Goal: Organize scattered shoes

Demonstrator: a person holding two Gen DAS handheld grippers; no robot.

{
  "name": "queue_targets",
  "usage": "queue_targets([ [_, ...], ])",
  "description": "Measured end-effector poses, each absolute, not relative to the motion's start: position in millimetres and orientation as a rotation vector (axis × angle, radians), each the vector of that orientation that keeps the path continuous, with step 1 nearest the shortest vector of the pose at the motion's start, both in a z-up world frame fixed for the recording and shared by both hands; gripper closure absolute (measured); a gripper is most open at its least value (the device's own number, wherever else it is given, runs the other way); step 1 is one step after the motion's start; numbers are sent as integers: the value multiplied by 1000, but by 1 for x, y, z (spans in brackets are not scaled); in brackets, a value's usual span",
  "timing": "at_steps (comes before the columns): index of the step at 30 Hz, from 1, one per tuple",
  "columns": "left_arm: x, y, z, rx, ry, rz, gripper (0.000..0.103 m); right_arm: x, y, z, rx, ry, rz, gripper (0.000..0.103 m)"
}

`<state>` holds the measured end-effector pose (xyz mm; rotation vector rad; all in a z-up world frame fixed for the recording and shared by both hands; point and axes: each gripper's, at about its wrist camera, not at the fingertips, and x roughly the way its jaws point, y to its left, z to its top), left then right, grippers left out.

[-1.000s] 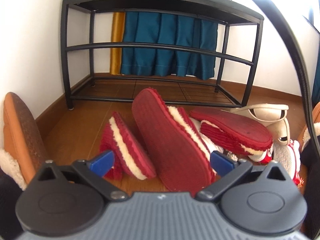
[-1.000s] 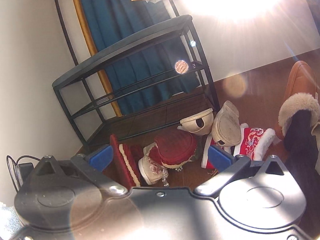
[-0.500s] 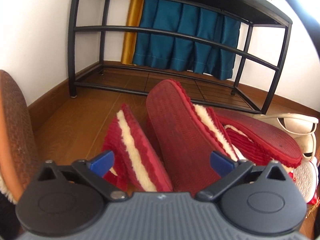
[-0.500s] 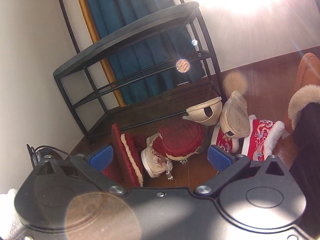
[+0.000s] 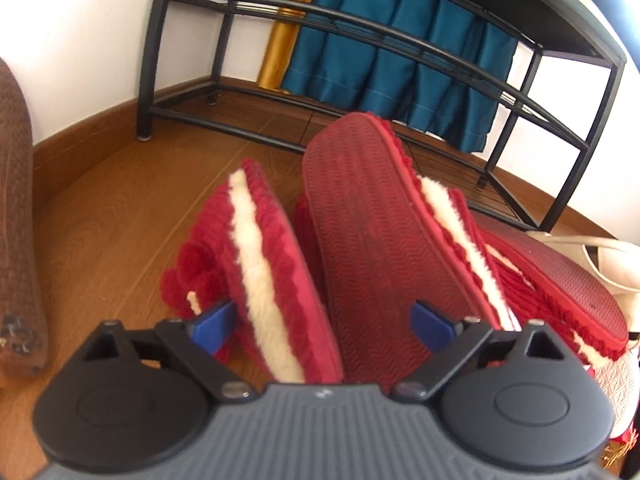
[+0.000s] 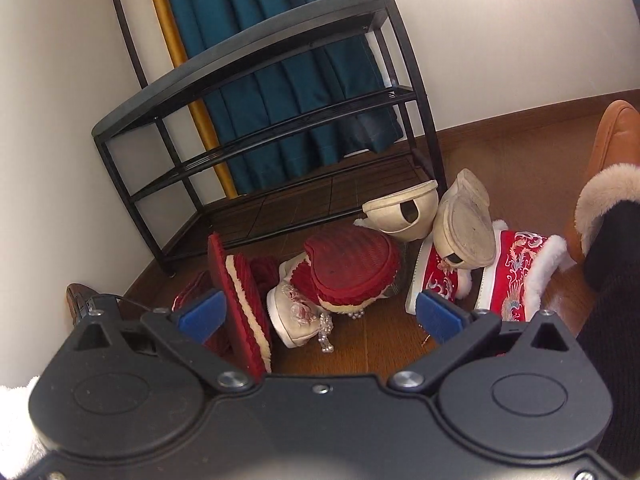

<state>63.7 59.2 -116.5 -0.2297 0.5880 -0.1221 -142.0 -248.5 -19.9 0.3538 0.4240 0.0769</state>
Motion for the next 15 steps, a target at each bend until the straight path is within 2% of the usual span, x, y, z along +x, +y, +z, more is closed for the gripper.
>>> queue_targets([
  [2, 63, 59, -119, -218, 581, -122, 15, -140, -248, -21, 353, 427, 78, 0],
  [5, 63, 59, -120, -198, 584, -108, 46, -136, -246, -22, 351, 432, 78, 0],
  [7, 63, 63, -120, -221, 594, -102, 57, -134, -245, -22, 350, 437, 80, 0],
  [11, 63, 64, -121, -201, 599, -124, 60, -132, -243, -21, 347, 439, 86, 0],
  [15, 68, 61, -122, -195, 619, -129, 57, -130, -241, -20, 345, 439, 92, 0],
])
